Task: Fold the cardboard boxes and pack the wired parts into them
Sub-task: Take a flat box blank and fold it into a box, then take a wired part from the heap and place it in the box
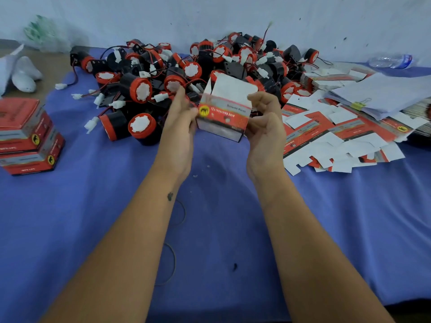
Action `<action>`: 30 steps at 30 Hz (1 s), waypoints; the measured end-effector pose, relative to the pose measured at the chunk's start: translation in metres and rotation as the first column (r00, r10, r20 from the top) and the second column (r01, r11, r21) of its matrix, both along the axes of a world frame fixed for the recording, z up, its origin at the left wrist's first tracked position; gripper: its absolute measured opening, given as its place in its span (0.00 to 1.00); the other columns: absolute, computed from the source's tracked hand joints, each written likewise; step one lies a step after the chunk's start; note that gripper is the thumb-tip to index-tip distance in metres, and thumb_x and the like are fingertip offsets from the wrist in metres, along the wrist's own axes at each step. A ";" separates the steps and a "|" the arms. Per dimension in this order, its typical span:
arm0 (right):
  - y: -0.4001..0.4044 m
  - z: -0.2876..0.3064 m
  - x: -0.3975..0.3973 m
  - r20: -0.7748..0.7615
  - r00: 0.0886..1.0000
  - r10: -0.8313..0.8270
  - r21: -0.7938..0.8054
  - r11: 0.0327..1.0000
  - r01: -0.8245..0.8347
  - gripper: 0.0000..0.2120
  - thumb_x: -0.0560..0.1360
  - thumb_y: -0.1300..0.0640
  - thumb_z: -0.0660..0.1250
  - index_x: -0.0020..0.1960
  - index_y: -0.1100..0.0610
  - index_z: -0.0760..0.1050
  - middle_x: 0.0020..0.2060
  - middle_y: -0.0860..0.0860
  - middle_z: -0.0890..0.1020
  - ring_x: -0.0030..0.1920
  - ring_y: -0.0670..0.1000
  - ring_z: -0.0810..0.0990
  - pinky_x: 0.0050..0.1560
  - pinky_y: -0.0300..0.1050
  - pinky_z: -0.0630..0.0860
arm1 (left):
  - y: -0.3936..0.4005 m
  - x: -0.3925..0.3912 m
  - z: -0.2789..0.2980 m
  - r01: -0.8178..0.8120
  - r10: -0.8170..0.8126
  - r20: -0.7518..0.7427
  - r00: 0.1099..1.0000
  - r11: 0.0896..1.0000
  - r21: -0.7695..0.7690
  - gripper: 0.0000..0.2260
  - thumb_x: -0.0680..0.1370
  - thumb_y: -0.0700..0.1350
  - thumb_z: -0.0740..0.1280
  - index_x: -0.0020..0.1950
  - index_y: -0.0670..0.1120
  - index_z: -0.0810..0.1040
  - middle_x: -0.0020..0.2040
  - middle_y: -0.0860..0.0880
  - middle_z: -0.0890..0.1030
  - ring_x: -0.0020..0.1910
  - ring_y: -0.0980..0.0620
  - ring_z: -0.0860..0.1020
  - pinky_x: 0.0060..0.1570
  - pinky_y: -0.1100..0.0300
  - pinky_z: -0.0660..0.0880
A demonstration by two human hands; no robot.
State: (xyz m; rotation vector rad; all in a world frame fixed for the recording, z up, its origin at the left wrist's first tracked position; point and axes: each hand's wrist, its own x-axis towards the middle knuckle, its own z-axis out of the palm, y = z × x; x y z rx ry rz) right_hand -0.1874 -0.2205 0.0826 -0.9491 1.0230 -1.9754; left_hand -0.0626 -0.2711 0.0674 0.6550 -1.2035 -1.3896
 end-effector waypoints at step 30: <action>-0.049 -0.017 -0.042 -0.600 0.728 -0.332 0.196 0.821 0.536 0.15 0.78 0.60 0.60 0.63 0.54 0.75 0.55 0.48 0.78 0.52 0.50 0.79 0.51 0.47 0.78 | 0.002 -0.007 -0.007 -0.199 0.194 0.094 0.976 0.979 0.038 0.09 0.79 0.45 0.61 0.41 0.54 0.77 0.39 0.56 0.79 0.39 0.58 0.77 0.37 0.63 0.74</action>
